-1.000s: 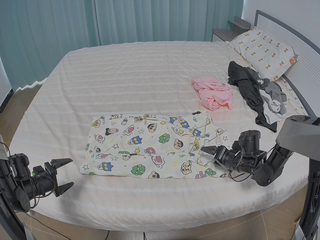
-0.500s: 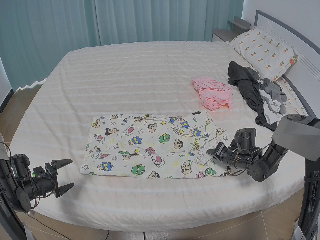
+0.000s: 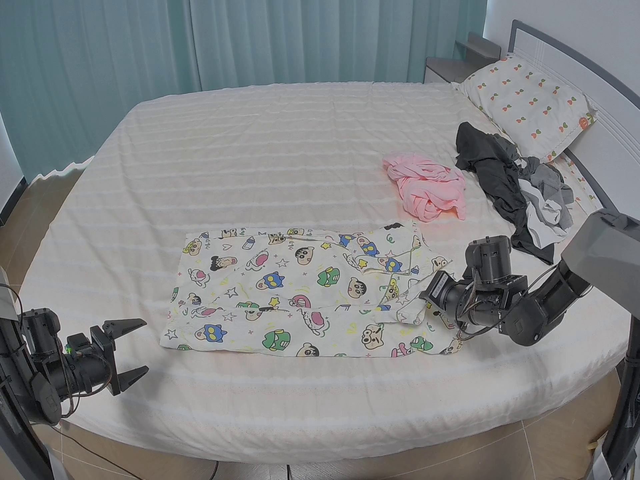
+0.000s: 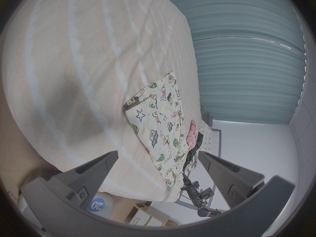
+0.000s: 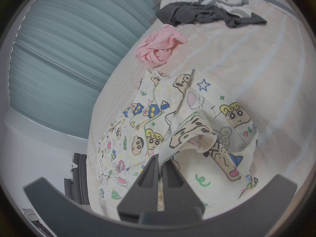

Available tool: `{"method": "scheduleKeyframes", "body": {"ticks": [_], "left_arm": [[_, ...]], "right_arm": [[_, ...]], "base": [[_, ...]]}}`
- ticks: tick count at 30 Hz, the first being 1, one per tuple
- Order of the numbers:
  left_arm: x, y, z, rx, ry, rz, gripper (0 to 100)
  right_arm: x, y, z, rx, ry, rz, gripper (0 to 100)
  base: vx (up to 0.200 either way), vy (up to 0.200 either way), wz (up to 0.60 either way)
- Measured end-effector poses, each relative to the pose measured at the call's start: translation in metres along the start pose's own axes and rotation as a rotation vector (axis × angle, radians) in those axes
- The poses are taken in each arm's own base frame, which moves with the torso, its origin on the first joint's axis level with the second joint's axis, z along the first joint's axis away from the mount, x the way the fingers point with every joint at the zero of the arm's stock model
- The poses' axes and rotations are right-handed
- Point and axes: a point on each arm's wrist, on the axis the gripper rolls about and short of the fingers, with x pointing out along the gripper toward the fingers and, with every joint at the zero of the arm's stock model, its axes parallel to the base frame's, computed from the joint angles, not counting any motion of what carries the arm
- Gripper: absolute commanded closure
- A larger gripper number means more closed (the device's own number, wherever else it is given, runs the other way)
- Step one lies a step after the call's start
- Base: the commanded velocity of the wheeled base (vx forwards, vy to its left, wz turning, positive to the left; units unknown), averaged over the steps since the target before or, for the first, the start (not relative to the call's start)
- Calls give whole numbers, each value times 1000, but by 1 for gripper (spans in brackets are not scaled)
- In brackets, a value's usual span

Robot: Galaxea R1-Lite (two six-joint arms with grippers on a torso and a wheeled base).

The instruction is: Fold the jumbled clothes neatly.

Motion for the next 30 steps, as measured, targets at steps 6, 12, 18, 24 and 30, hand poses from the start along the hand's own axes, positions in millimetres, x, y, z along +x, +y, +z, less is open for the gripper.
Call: {"method": "scheduleKeyframes", "body": {"ticks": [6,12,18,24,30], "left_arm": [[0,0,-1,-2,1,2,0],[-2,1,-3,-1,1,1,0],[-3,1,-3,-1,0,1,0],[-3,1,-4,-1,1,1,0],[-3,1,-4,-1,1,1,0]], "right_arm": [[-16,23,0,-28,-42,-40,100],[-28,26,-12,-70,-33,-63,100],[-39,18,-33,-104,-9,-122,100],[-46,10,-52,-129,9,-177,100],[-46,4,-64,-106,32,-205,100]], "base": [[0,0,0],[0,0,0],[0,0,0],[0,0,0],[0,0,0]]}}
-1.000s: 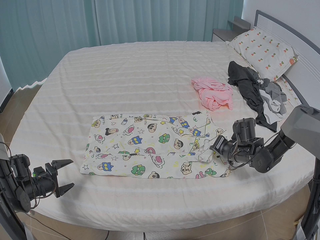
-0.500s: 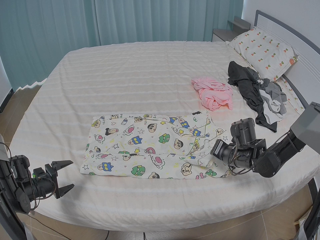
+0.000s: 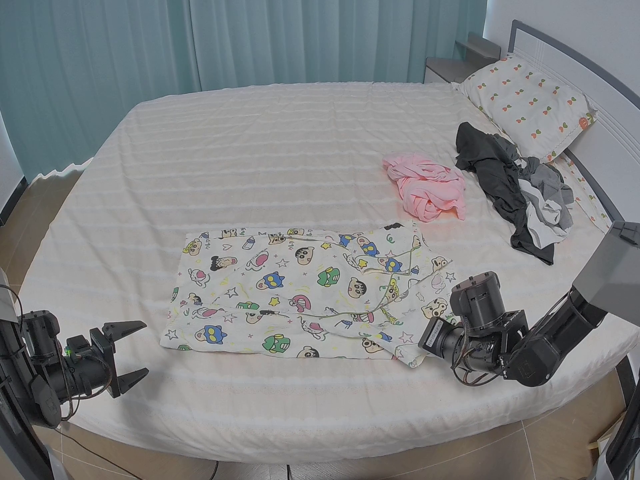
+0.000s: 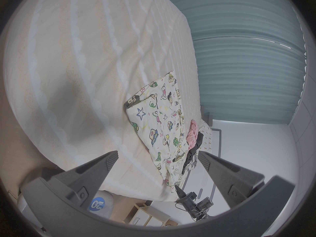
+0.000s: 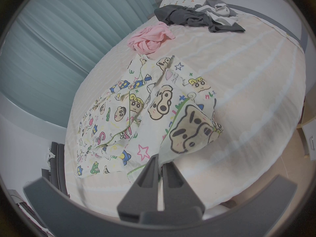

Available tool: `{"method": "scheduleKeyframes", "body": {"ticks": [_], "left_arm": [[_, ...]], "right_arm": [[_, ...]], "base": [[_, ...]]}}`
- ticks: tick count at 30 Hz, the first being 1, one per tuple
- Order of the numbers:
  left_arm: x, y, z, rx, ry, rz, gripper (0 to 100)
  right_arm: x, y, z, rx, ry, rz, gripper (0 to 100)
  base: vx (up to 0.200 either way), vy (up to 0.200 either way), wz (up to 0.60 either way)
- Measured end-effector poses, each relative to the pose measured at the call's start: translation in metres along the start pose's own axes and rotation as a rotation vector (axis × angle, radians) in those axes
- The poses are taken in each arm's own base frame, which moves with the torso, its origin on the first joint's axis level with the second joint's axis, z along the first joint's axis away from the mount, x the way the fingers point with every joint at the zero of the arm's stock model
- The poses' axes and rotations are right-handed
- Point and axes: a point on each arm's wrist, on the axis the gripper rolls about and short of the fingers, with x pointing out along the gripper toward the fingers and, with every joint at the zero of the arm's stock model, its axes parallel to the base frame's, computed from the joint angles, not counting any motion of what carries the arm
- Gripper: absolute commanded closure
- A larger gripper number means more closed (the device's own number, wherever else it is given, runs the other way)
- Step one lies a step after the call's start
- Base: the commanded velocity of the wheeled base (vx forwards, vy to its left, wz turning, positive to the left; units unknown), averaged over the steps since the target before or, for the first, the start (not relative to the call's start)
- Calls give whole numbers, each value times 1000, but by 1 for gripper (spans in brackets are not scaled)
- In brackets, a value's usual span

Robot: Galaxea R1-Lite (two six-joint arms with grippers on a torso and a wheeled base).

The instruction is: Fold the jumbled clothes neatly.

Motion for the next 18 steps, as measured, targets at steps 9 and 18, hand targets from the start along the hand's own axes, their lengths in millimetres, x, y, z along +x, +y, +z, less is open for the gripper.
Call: {"method": "scheduleKeyframes", "body": {"ticks": [9,18], "left_arm": [[0,0,0,1,-1,0,0],[0,0,0,1,0,1,0]], "right_arm": [[-6,-1,-13,-5,32,-3,0],[-47,20,-10,-56,50,166,0]], "base": [[0,0,0],[0,0,0]]}}
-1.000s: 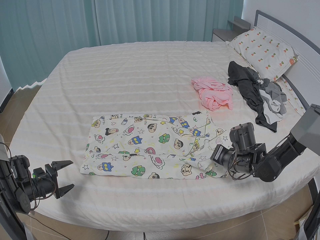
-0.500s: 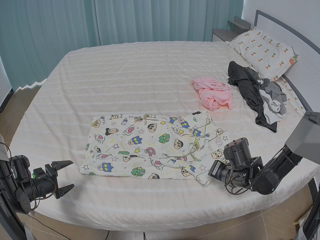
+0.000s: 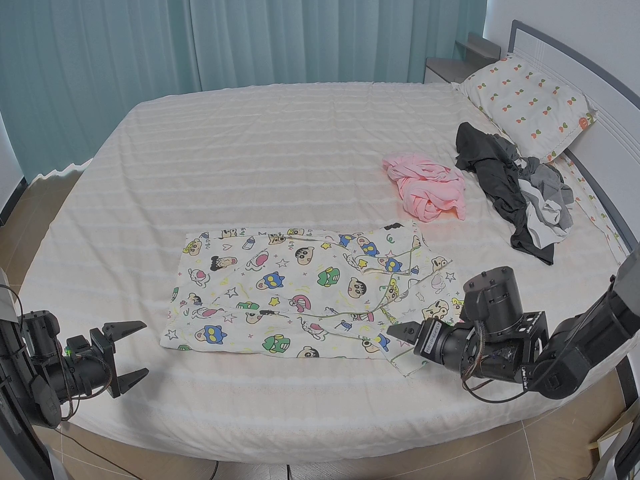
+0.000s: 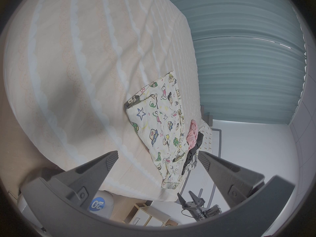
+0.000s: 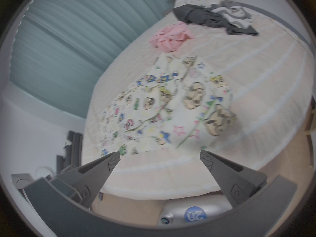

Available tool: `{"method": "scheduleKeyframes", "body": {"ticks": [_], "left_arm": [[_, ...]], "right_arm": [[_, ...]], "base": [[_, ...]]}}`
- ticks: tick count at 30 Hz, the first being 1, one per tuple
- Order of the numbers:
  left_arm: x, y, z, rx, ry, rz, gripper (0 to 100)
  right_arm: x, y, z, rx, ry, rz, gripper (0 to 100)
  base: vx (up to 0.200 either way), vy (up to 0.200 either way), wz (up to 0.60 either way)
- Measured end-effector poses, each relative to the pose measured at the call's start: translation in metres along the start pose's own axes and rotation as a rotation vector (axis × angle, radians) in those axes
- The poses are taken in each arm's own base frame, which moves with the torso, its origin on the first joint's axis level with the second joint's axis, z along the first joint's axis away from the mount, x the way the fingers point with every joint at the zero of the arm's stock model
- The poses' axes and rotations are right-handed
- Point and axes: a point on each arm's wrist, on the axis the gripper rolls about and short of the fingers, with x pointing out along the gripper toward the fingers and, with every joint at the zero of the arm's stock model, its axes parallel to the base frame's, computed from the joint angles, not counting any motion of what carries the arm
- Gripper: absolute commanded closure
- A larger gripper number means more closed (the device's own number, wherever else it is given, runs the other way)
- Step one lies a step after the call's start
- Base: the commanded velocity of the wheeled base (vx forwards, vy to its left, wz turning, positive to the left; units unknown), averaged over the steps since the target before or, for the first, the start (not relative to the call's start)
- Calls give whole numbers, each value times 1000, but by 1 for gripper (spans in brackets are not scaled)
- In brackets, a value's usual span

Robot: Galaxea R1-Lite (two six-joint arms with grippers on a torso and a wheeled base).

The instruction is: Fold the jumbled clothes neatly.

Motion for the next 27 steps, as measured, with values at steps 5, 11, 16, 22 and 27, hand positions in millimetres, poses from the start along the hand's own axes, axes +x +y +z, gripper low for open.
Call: {"method": "scheduleKeyframes", "body": {"ticks": [5,11,16,22,27], "left_arm": [[0,0,0,1,0,0,0],[0,0,0,3,-2,2,0],[3,2,-1,37,-19,24,0],[7,3,-3,49,-18,42,0],[8,4,-4,49,-13,45,0]], "right_arm": [[-2,19,8,-22,25,115,0],[27,32,4,-58,61,137,0],[57,42,-5,-189,94,131,0],[78,41,-12,-289,117,112,0],[91,36,-17,-296,121,103,0]], "base": [[0,0,0],[0,0,0],[0,0,0],[0,0,0],[0,0,0]]}}
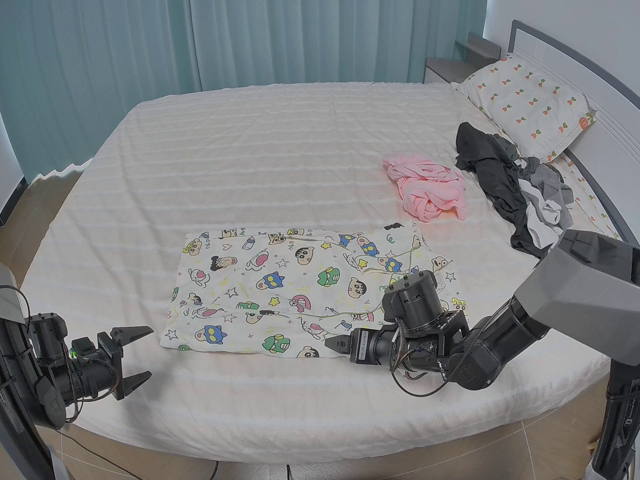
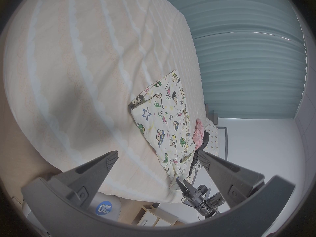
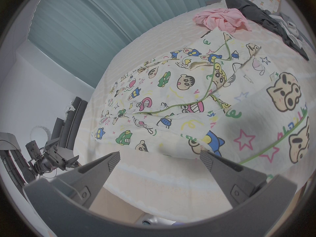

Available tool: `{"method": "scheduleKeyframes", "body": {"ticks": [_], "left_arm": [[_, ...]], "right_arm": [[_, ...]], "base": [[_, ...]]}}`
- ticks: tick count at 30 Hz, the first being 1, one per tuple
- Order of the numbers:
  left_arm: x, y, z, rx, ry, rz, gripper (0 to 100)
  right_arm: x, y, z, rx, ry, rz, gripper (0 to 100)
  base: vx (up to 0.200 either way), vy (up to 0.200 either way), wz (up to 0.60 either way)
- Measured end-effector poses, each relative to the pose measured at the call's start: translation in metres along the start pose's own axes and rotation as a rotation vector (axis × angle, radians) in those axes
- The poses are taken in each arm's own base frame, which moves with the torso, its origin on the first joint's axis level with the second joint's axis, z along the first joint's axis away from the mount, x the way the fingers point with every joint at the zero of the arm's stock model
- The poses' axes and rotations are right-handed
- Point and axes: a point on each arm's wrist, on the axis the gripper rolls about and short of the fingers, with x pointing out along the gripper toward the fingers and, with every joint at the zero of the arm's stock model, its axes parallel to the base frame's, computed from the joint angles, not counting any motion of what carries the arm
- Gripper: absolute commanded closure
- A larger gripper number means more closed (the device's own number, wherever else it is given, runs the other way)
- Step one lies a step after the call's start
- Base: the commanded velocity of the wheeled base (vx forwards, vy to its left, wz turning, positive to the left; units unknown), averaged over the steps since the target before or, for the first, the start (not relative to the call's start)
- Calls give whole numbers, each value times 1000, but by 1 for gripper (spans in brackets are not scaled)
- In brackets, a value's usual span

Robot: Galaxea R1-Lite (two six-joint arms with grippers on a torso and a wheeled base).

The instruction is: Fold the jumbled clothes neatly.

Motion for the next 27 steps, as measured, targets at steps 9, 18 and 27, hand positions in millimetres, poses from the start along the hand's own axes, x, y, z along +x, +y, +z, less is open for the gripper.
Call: {"method": "scheduleKeyframes", "body": {"ticks": [9,18,27], "left_arm": [[1,0,-1,2,-1,7,0],[6,0,-3,21,-25,18,0],[7,2,-4,17,-23,27,0]], "right_arm": [[13,-3,0,5,-45,32,0],[31,-5,0,5,-51,26,0],[25,-6,0,4,-55,16,0]], "base": [[0,0,0],[0,0,0],[0,0,0]]}}
